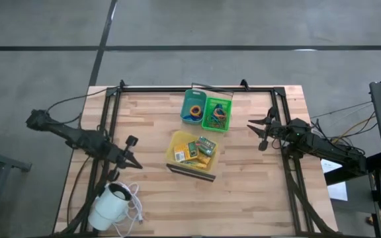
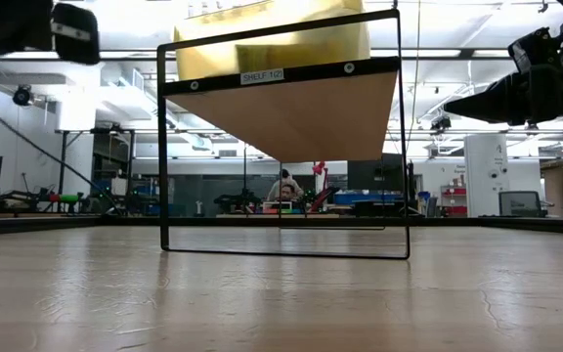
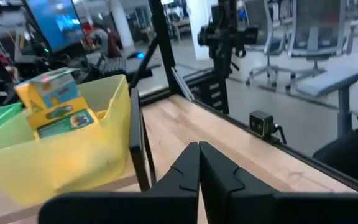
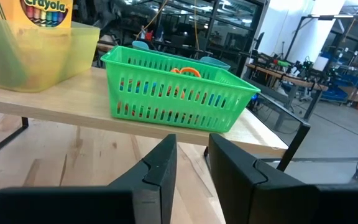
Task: Pick & Place Office Desk Supplies
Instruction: Return to Home Position
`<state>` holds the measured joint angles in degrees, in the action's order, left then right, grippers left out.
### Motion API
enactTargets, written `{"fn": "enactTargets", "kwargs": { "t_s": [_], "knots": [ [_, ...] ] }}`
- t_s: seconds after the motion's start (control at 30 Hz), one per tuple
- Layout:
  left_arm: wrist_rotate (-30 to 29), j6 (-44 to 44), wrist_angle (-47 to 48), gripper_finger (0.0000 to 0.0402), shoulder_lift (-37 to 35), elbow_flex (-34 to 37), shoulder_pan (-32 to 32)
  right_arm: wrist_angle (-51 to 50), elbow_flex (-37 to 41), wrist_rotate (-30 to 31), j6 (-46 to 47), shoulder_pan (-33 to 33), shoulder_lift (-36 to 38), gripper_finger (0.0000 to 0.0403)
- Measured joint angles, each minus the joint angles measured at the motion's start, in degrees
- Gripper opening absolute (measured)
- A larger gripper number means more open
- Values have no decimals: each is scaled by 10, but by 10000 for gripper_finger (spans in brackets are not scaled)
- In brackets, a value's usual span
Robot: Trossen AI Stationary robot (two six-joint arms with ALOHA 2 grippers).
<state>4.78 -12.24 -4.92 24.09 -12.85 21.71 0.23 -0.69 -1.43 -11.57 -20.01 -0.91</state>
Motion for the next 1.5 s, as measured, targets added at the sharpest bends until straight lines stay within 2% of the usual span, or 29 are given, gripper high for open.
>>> {"fn": "enactTargets", "kwargs": {
  "t_s": [0.13, 0.37, 0.63, 1.17, 1.5],
  "knots": [
    [4, 0, 8, 5, -99, 47, 0, 0, 0, 0, 0, 0, 0, 86],
    [29, 0, 89, 5, -243, 93, 0, 0, 0, 0, 0, 0, 0, 74],
    [51, -11, 118, 5, -239, 96, 1, 1, 0, 1, 0, 0, 0, 72],
    [49, -13, 123, 11, -239, 94, 1, 0, 0, 0, 0, 0, 0, 89],
    [49, -13, 124, 12, -239, 94, 1, 0, 0, 0, 0, 0, 0, 74]
  ]
}}
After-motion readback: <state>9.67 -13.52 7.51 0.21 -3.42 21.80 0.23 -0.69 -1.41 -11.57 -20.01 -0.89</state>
